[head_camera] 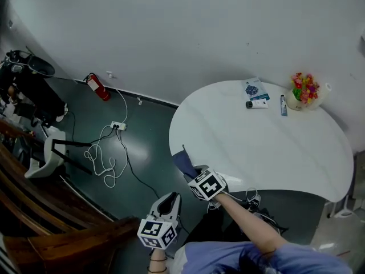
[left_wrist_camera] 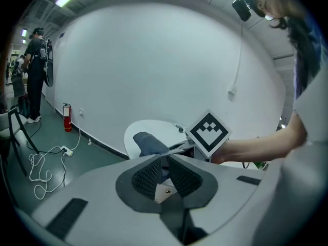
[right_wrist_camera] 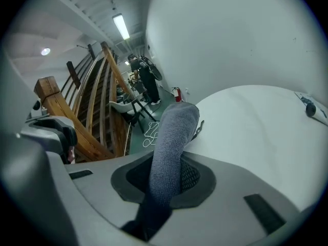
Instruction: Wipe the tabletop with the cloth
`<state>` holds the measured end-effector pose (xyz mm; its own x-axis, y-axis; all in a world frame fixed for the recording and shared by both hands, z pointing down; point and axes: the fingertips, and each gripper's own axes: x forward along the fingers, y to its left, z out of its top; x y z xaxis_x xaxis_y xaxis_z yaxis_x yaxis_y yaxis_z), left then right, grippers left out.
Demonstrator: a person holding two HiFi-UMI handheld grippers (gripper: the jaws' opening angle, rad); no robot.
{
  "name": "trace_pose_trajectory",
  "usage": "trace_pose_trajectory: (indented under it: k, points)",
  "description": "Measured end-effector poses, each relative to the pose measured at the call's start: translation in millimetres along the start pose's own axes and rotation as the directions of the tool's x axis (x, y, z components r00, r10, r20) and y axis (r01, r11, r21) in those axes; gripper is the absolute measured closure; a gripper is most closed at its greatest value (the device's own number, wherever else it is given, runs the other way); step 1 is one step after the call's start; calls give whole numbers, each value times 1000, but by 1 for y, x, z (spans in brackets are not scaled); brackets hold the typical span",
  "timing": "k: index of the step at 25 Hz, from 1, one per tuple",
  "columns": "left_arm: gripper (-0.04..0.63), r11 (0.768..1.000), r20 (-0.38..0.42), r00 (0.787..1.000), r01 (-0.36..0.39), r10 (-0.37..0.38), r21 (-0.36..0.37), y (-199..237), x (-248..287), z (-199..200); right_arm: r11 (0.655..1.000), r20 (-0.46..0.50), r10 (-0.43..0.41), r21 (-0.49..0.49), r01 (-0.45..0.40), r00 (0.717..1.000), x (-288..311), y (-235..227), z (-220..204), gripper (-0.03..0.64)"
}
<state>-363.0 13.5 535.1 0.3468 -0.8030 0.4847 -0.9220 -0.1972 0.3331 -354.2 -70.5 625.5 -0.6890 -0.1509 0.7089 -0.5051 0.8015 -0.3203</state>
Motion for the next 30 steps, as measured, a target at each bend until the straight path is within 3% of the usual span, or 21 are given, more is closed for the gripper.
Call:
trace_pose_trajectory:
  k: [8, 17, 22, 30]
  points:
    - [554, 995, -17, 996, 86, -85, 55, -24, 28, 10, 991, -46, -110, 69, 113, 993, -24, -59, -44, 548]
    - [554, 959, -66, 970, 241, -234, 150, -105, 83, 20, 943, -36, -269, 196, 270, 963, -121, -148, -105, 548]
    - [554, 928, -101, 943, 331, -317, 174, -178, 122, 18, 889, -48, -368, 275, 366, 929, -198, -208, -159, 548]
    - [555, 856, -166, 879, 474, -447, 207, -320, 180, 3, 772, -76, -500, 411, 484, 862, -334, -298, -260, 548]
